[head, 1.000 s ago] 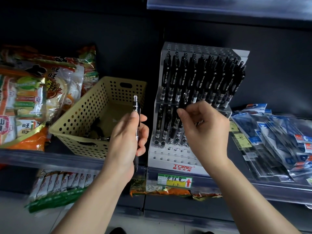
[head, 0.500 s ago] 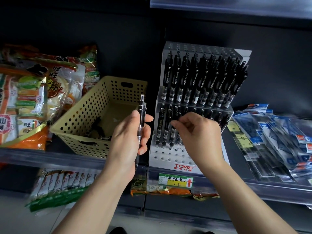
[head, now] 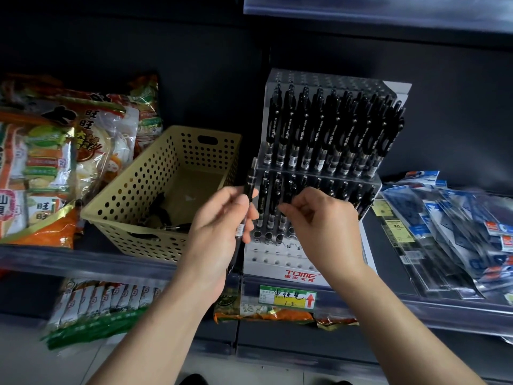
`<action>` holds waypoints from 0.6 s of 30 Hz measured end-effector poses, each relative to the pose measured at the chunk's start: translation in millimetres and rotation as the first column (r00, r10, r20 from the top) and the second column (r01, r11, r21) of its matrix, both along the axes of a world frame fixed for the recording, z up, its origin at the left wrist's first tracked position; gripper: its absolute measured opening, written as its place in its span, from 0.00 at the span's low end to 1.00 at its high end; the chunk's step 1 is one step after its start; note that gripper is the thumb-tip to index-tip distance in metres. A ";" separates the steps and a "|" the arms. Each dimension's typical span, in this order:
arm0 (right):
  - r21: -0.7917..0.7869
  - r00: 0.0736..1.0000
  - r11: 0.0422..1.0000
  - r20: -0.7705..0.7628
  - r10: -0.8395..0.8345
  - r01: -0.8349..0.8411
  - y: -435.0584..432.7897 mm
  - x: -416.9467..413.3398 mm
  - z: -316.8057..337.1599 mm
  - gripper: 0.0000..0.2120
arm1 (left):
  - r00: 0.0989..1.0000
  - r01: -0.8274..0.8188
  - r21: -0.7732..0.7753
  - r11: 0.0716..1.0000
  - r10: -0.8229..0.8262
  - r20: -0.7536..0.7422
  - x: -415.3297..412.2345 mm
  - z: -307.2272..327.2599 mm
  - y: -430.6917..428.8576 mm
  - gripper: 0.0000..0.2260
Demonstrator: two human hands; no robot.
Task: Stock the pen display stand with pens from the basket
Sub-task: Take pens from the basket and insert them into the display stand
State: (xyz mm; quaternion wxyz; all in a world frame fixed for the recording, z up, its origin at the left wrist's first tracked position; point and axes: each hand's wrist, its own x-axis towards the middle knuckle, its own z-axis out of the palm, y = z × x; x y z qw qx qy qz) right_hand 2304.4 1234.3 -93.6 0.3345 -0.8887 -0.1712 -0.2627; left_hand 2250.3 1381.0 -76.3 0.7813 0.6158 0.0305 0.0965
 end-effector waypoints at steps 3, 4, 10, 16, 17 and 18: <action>0.020 1.000 1.000 -0.005 0.000 0.000 -2.4 -4.5 5.1 0.17 | 0.999 0.024 0.081 0.996 -0.028 0.043 0.4 -2.1 -3.0 0.07; 0.064 1.000 0.998 -0.006 0.021 -0.020 -2.8 -7.1 8.5 0.16 | 0.998 0.031 0.087 0.996 -0.036 0.052 0.1 -2.2 -3.9 0.07; 0.577 0.786 0.730 -0.230 0.574 -0.365 -6.0 -16.4 40.4 0.08 | 0.980 0.189 -0.038 0.981 -0.186 0.075 -2.3 1.1 -10.1 0.08; 0.768 0.655 0.536 -0.207 0.726 -0.352 -13.4 -20.6 52.5 0.05 | 0.966 0.250 -0.071 0.966 -0.245 0.078 -2.3 0.4 -12.1 0.07; 0.752 0.678 0.557 -0.205 0.706 -0.352 -14.4 -19.5 51.5 0.06 | 0.966 0.251 -0.059 0.966 -0.246 0.079 -2.5 0.0 -13.2 0.06; 0.718 0.713 0.599 -0.207 0.670 -0.354 -14.9 -19.1 51.7 0.07 | 0.968 0.243 -0.038 0.969 -0.239 0.079 -2.6 0.3 -14.1 0.06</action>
